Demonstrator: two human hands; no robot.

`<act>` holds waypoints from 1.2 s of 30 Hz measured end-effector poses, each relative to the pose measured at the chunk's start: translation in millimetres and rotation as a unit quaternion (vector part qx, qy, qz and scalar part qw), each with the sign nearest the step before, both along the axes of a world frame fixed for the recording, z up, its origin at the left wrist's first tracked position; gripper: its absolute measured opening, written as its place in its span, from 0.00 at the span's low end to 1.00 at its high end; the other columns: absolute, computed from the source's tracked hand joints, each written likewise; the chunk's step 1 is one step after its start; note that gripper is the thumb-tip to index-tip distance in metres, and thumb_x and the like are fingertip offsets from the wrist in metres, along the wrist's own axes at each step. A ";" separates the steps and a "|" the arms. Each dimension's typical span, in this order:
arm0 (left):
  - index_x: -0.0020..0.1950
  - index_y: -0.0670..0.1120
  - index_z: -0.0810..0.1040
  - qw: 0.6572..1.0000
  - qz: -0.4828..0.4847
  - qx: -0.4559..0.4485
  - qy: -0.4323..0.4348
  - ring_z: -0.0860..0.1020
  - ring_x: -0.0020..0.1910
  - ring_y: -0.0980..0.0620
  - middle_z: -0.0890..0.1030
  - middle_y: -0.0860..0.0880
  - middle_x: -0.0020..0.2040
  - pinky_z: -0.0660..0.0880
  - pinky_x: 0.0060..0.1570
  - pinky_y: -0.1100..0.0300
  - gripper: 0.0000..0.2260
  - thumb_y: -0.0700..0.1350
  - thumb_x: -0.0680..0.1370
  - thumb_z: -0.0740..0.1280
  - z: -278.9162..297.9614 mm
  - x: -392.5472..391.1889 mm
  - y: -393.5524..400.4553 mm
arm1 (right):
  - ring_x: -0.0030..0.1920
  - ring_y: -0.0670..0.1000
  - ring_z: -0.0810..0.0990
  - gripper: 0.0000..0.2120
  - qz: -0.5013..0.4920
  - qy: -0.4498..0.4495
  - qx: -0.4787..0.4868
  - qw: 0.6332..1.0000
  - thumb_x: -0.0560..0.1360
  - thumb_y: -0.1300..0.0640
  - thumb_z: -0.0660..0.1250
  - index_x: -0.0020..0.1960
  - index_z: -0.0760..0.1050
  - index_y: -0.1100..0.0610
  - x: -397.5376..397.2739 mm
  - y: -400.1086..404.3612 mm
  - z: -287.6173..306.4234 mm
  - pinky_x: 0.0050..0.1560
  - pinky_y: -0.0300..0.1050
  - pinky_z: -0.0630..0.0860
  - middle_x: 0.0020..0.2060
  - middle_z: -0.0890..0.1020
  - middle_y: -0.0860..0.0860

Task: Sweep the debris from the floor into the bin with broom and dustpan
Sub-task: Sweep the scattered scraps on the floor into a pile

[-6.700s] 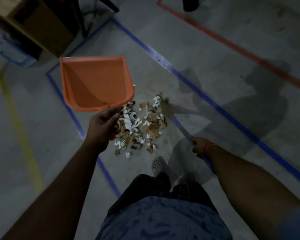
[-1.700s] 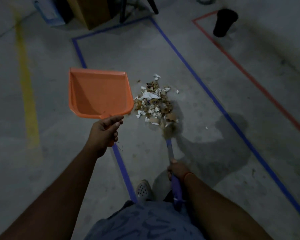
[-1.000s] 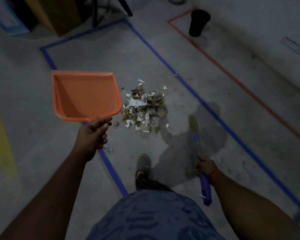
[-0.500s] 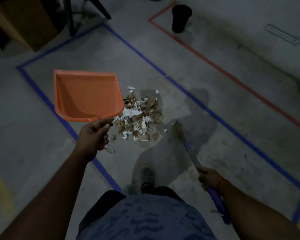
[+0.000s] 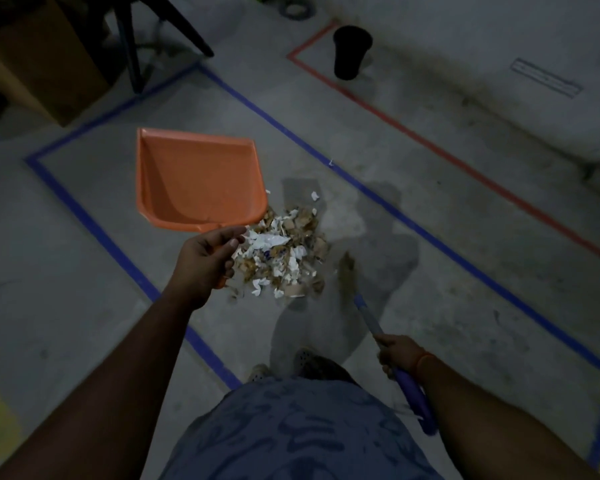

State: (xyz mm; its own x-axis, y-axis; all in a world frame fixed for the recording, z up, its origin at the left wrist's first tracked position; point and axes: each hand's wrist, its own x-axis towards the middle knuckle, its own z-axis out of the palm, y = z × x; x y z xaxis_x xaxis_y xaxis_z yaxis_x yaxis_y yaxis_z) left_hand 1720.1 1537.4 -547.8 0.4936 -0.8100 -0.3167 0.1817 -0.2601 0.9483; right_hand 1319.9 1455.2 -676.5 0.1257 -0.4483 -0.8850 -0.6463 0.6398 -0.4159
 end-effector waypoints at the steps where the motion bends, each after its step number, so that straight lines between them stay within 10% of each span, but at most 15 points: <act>1: 0.59 0.47 0.83 1.000 0.002 -0.003 0.001 0.71 0.27 0.55 0.82 0.48 0.44 0.67 0.29 0.60 0.10 0.38 0.82 0.65 0.7 4.4 -1.4 | 0.26 0.52 0.72 0.27 0.007 -0.005 0.004 1.000 0.75 0.74 0.57 0.70 0.70 0.56 2.6 0.2 1.7 0.27 0.41 0.69 0.36 0.76 0.59; 11: 0.57 0.46 0.83 0.999 -0.002 -0.033 0.028 0.69 0.27 0.55 0.80 0.47 0.43 0.69 0.27 0.61 0.11 0.35 0.82 0.63 -6.5 9.3 -74.6 | 0.25 0.54 0.72 0.21 0.046 -0.054 -0.098 0.993 0.78 0.69 0.62 0.68 0.74 0.53 -14.7 -76.9 23.9 0.28 0.45 0.70 0.37 0.77 0.59; 28: 0.65 0.42 0.79 0.984 0.175 0.026 0.017 0.69 0.25 0.57 0.80 0.45 0.49 0.64 0.23 0.65 0.12 0.36 0.83 0.63 -23.2 -33.8 -340.2 | 0.28 0.54 0.74 0.24 0.265 0.017 -0.143 0.953 0.73 0.76 0.61 0.67 0.72 0.63 72.0 -574.9 -12.4 0.19 0.36 0.70 0.51 0.76 0.62; 36: 0.63 0.47 0.81 0.976 0.214 0.041 -0.020 0.72 0.28 0.56 0.84 0.52 0.49 0.63 0.24 0.64 0.12 0.38 0.82 0.65 1.9 -33.5 -408.4 | 0.37 0.56 0.79 0.27 0.436 0.071 -0.071 0.894 0.69 0.75 0.66 0.68 0.72 0.62 108.0 -665.7 -28.8 0.29 0.46 0.77 0.59 0.77 0.64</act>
State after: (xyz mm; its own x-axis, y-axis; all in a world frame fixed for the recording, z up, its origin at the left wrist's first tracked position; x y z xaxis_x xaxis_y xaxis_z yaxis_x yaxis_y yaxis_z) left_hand 1686.7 1129.0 -545.9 0.7945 -0.4997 -0.3450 0.2527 -0.2444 0.9362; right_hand 1427.9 789.5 -705.4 0.3736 -0.3442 -0.8614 -0.9263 -0.1868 -0.3271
